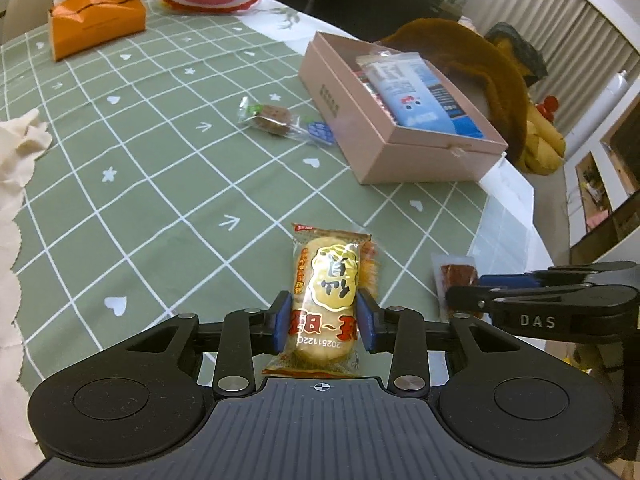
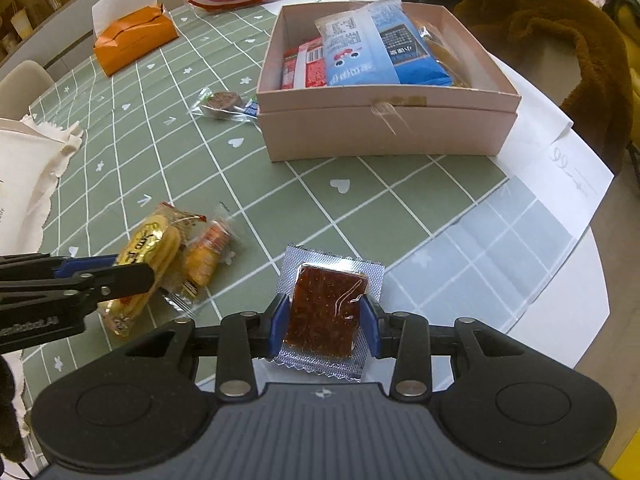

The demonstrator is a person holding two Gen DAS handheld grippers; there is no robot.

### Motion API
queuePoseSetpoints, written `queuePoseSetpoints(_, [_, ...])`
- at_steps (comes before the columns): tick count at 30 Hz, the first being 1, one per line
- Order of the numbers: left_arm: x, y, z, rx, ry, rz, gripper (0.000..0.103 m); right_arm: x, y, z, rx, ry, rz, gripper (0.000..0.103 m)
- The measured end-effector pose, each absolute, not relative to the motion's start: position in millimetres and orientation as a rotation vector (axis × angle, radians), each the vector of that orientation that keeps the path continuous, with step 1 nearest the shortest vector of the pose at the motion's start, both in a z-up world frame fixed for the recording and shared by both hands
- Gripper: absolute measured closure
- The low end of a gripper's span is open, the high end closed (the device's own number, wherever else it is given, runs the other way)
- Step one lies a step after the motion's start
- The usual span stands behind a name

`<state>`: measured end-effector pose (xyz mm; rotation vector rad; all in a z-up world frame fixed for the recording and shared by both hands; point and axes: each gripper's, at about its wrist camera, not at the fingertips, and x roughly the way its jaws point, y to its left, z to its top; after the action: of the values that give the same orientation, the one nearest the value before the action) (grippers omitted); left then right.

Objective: Organize snacks
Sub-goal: 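Move left tool to the yellow round cracker pack while right carries the jelly packet, then drop the jelly packet and grasp the small orange candy with right tool while left holds crackers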

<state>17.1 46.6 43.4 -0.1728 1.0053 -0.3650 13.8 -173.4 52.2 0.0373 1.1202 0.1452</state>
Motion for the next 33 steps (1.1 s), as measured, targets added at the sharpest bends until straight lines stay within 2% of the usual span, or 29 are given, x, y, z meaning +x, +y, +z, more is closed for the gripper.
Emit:
queuePoseSetpoints(8, [13.5,64.2,46.3,-0.199,0.999,-0.256,0.064,9.4,-169.7,60.8,0.043,1.076,0.170,0.063])
queuePoseSetpoints(15, [2.9,78.8,47.8,-0.207,1.001,-0.206,0.063,32.5,-134.3,60.3,0.157,1.107,0.281,0.063])
queuePoseSetpoints(22, [-4.6,85.3,52.4,-0.210,0.990,-0.189,0.063,56.7,-93.2,44.4,0.060,1.138,0.273,0.063])
queuePoseSetpoints(23, [-5.2,85.6,53.0,-0.211,0.988,-0.190,0.063,55.7,-91.3,43.8,0.049,1.136,0.275,0.064])
queuePoseSetpoints(26, [-6.9,84.6,52.7,-0.215,0.989,-0.199,0.063,47.0,-89.3,45.8,0.017,1.132,0.304,0.080])
queuePoseSetpoints(33, [-10.4,67.8,50.9,-0.217,1.000,-0.268,0.063,23.5,-123.6,57.0,0.066,1.120,0.298,0.083])
